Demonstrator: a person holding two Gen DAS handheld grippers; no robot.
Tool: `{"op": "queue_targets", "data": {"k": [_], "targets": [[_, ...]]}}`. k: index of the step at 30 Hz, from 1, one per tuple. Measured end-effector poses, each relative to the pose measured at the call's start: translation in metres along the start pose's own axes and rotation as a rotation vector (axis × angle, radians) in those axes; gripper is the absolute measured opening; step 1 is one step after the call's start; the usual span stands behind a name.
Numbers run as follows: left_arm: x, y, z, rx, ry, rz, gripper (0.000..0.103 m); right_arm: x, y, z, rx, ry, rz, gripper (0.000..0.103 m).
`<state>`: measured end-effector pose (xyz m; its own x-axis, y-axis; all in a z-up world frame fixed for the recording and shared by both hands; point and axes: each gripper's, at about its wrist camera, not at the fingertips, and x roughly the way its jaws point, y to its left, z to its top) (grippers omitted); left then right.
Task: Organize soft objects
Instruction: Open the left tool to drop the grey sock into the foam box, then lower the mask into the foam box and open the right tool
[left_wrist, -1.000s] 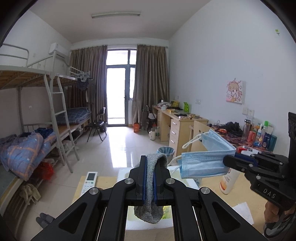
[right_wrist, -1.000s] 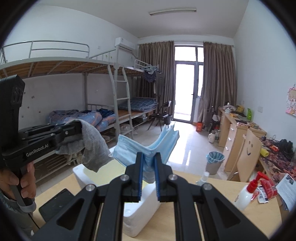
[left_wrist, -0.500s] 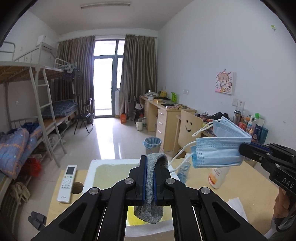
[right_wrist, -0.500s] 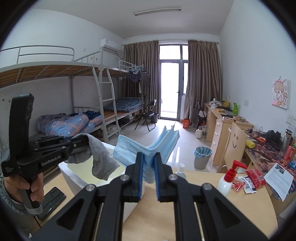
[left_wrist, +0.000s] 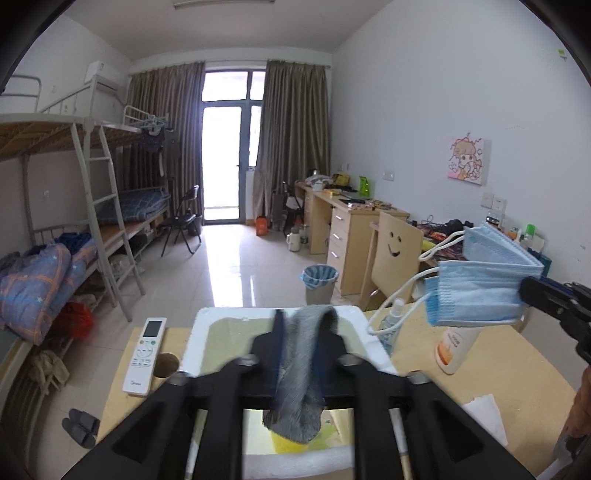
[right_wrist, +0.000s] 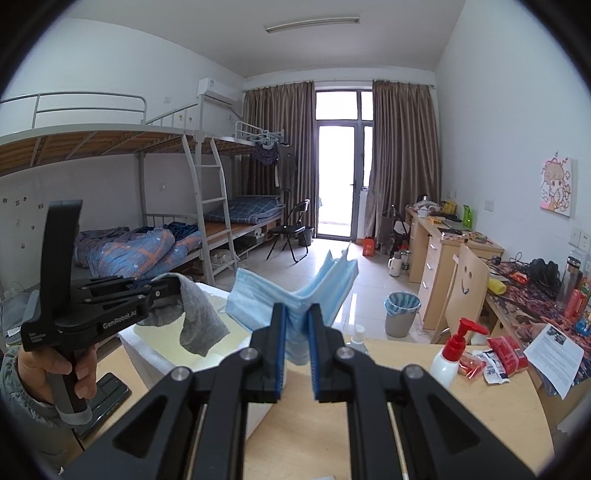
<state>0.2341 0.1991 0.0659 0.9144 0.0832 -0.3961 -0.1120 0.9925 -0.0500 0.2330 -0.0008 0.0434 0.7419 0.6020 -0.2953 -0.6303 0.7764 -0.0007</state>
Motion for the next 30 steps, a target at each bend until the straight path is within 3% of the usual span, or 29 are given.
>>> {"op": "queue_targets", "data": {"k": [2, 7, 10, 21, 30], "targets": [[-0.003, 0.002, -0.002, -0.001, -0.021, 0.017, 0.078, -0.001, 0.0, 0.0, -0.004, -0.002, -0.003, 0.014], [-0.011, 0.004, -0.003, 0.014, -0.047, 0.065, 0.101, -0.001, 0.002, 0.0, -0.001, -0.002, -0.001, 0.014], [-0.02, 0.004, -0.005, 0.019, -0.086, 0.1, 0.102, 0.0, 0.003, -0.001, -0.003, 0.0, 0.002, 0.014], [-0.045, 0.019, -0.01, 0.002, -0.104, 0.102, 0.102, 0.012, 0.02, -0.002, -0.008, 0.013, 0.047, 0.014], [-0.073, 0.06, -0.021, -0.062, -0.11, 0.215, 0.102, 0.033, 0.05, 0.006, -0.03, 0.034, 0.137, 0.014]]}}
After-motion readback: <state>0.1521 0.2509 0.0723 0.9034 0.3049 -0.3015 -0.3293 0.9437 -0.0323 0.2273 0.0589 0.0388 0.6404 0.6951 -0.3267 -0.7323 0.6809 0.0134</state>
